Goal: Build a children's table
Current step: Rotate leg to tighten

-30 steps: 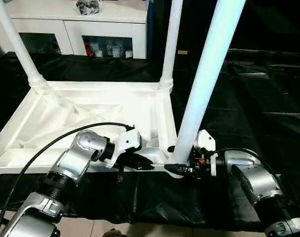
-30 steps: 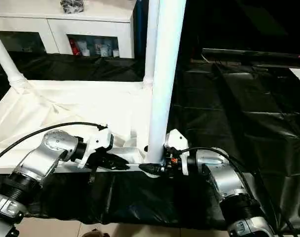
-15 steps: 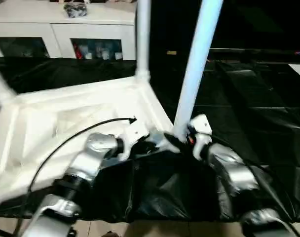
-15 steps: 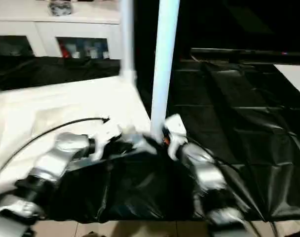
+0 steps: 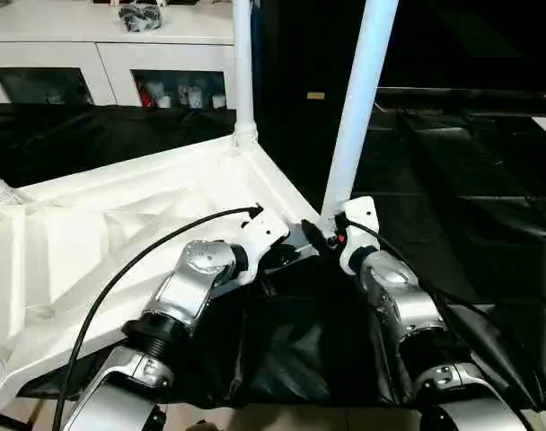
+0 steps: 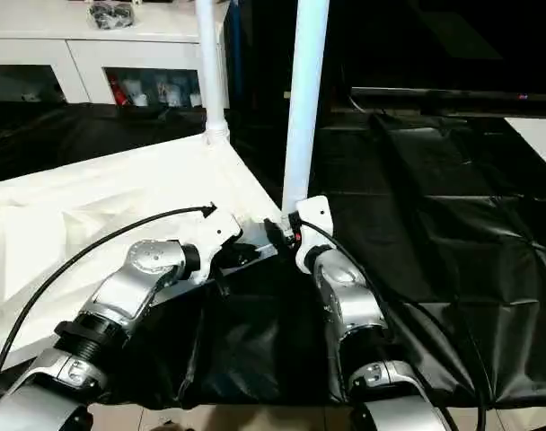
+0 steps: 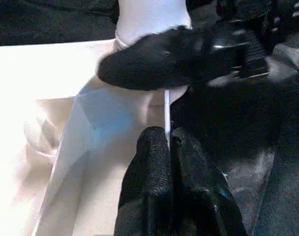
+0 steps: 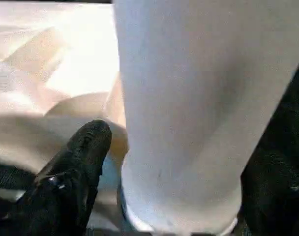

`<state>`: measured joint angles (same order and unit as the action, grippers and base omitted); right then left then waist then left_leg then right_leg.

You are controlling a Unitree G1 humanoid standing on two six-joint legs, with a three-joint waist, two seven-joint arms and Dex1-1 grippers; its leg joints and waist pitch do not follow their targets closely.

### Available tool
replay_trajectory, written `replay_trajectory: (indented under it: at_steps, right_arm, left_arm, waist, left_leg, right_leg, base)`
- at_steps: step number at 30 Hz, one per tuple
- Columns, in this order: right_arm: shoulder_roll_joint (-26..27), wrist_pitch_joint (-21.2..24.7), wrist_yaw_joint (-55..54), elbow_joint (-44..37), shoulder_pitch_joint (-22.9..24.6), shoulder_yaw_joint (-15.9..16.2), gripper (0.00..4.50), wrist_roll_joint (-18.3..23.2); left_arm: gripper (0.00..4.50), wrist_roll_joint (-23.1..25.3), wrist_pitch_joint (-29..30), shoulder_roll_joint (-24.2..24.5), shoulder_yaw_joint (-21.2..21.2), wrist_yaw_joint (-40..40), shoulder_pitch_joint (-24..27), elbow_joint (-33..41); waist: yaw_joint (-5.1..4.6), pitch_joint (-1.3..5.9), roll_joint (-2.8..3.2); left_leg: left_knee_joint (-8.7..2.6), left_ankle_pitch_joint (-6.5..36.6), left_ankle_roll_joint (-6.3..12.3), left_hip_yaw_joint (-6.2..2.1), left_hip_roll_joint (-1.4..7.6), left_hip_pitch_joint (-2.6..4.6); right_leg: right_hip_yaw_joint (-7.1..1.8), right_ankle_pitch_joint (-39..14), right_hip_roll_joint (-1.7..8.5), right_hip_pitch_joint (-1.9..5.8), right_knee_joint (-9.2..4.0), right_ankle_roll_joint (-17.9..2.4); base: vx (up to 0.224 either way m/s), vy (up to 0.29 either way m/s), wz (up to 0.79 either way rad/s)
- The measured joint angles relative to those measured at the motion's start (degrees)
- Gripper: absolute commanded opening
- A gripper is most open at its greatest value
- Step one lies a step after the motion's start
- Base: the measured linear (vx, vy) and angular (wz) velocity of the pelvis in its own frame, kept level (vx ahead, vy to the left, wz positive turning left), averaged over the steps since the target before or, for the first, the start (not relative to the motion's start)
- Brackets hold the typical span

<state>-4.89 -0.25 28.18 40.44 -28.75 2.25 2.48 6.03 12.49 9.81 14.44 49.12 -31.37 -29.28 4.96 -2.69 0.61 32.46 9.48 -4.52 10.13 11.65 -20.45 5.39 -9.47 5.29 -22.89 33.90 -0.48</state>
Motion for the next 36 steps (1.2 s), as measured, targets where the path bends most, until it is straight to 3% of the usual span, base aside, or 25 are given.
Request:
replay_trajectory:
  at_steps: [7, 16, 28, 33, 36]
  right_arm:
    - [-5.6, -1.5, 16.6, -6.1, 4.1, 3.7, 3.72, 1.9]
    - [-11.4, 2.1, 33.1, -12.0, 6.3, 7.3, 3.72, 4.8]
    - [-12.3, 4.4, 36.3, -14.6, 7.3, 7.5, 2.78, 5.1]
    - [-12.0, 4.5, 35.6, -14.6, 7.4, 7.4, 2.73, 5.0]
    - [-8.9, 3.2, 28.0, -12.1, 6.9, 5.8, 2.72, 3.7]
  left_arm:
    - [0.0, -3.5, -2.9, 5.6, 1.2, 11.9, 2.0, 2.9]
    - [0.0, -5.3, -6.7, 9.8, 1.6, 21.3, 1.7, 1.4]
    - [0.0, -6.4, -7.8, 10.8, 2.1, 25.7, 1.0, -0.3]
    - [0.0, -6.4, -7.5, 10.7, 2.0, 25.5, 1.0, -0.3]
    - [0.0, -6.0, -6.2, 9.6, 0.8, 20.8, 1.1, -1.0]
  waist:
    - [0.3, 0.0, 0.01]
    - [1.18, -0.03, -0.06]
    - [1.66, -0.03, -0.06]
    - [1.65, -0.02, -0.08]
    - [1.38, 0.01, -0.13]
  left_leg:
    - [-0.16, 0.0, 0.0, 0.01, 0.05, -0.12]
    - [0.02, 0.0, 0.0, 0.05, 0.1, -0.32]
    - [0.02, 0.0, 0.0, 0.05, 0.11, -0.34]
    - [0.02, 0.0, 0.0, 0.05, 0.11, -0.33]
    - [0.02, 0.0, 0.0, 0.04, 0.11, -0.18]
  right_leg:
    - [0.04, 0.0, -0.05, -0.13, 0.02, -0.2]
    - [0.02, -0.1, -0.03, -0.12, 0.05, -0.2]
    - [0.02, -0.1, -0.03, -0.1, 0.09, -0.2]
    - [0.03, -0.1, -0.03, -0.1, 0.1, -0.2]
    - [0.02, -0.1, -0.03, -0.04, 0.14, 0.0]
  base:
    - [0.0, 0.0, 0.0]
    - [0.0, 0.0, 0.0]
    - [0.0, 0.0, 0.0]
    - [0.0, 0.0, 0.0]
    - [0.0, 0.0, 0.0]
